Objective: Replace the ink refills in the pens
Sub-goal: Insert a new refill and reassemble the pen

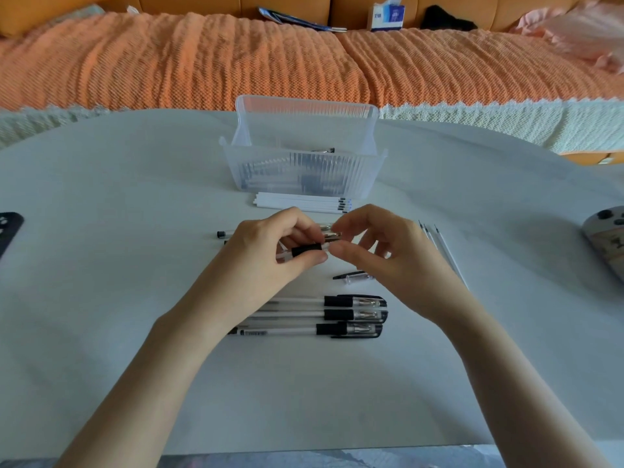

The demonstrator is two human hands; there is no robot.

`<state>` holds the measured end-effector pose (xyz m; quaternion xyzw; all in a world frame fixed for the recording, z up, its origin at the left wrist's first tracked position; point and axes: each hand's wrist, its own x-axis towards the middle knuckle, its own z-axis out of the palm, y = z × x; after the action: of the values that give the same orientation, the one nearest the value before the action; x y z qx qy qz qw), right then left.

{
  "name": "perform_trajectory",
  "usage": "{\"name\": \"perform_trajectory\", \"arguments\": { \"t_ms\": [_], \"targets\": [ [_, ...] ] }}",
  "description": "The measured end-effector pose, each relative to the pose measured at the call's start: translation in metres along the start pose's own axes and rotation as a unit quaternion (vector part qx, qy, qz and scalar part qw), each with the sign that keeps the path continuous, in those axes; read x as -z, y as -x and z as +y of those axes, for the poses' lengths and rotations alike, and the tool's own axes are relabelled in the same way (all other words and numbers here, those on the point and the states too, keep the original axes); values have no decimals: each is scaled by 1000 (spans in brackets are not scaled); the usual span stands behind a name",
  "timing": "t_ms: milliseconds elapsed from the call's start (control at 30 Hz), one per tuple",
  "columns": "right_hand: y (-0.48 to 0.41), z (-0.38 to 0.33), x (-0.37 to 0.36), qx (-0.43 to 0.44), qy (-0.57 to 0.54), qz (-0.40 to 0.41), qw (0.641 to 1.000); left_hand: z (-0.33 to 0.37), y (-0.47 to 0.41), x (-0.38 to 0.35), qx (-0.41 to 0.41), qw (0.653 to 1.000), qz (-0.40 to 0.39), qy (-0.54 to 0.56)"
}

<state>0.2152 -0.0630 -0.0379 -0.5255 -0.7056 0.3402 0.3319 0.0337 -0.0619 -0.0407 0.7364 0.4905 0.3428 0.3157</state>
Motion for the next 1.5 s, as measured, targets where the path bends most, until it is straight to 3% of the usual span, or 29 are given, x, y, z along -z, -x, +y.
{"name": "perform_trajectory", "arguments": {
  "t_ms": [367, 900, 1500],
  "targets": [
    [1, -2, -3, 4, 39, -8, 999, 1, 0, -1, -10, 1000, -5, 0],
    [3, -3, -1, 5, 11, -5, 1000, 0, -1, 0, -16, 1000, -2, 10],
    [3, 6, 13, -6, 43, 13, 999, -10, -1, 6, -9, 999, 10, -44]
  ]
}}
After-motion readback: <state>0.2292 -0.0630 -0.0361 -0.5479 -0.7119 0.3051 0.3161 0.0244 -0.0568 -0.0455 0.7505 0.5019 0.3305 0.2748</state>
